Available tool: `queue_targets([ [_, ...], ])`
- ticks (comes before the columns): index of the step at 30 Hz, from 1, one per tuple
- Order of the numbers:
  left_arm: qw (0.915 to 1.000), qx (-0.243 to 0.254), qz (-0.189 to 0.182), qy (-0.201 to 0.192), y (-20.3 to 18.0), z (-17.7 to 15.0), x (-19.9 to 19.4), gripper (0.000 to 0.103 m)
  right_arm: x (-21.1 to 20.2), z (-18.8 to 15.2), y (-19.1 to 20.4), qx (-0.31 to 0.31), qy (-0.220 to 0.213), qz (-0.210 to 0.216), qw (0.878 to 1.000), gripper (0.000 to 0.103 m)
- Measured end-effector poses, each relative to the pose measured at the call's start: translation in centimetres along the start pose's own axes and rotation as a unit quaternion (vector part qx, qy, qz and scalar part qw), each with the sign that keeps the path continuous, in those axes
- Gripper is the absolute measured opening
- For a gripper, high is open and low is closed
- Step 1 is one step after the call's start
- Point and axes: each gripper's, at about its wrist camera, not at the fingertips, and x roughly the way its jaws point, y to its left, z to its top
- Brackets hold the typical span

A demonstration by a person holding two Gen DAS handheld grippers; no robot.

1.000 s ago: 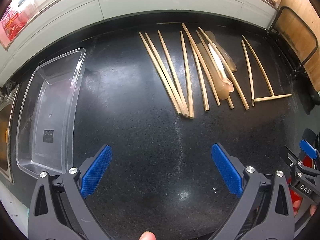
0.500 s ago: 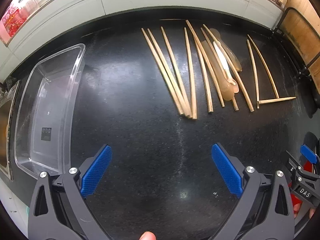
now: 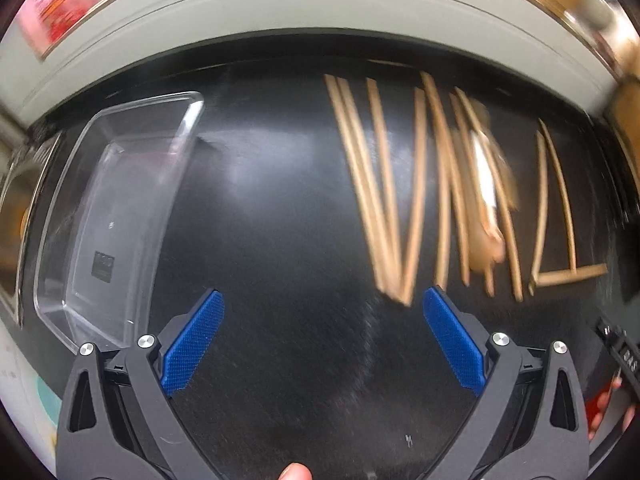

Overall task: Organize utensils
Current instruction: 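Lower left tool and close it on a wooden chopstick while right tool grasps another chopstick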

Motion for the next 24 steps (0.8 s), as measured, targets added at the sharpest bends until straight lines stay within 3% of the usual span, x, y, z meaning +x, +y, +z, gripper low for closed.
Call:
queue_targets([
  [5, 0.9988, -0.041, 0.026, -0.006, 1.1, 2.7, 1.9, 0.097, 1.4, 1.6, -0.2, 0.066, 0.003, -0.009, 0.998, 0.098],
  [10, 0.9979, -0.055, 0.03, 0.015, 1.2, 4.5, 4.6, 0.097, 2.8, 2.7, 0.9, 0.069, -0.007, -0.062, 0.996, 0.098],
  [12, 0.998, -0.051, 0.032, 0.018, 1.0, 4.6, 5.2, 0.097, 3.3, 3.1, 1.3, 0.076, -0.009, -0.104, 0.992, 0.098],
  [17, 0.9982, -0.039, 0.029, 0.035, 0.3, 5.1, 7.2, 0.097, 5.1, 3.4, 0.6, 0.121, 0.02, -0.161, 0.979, 0.098],
  [24, 0.9978, -0.043, 0.02, 0.047, 0.7, 5.9, 9.2, 0.098, 6.3, 4.4, 0.1, 0.166, 0.011, -0.152, 0.974, 0.097],
])
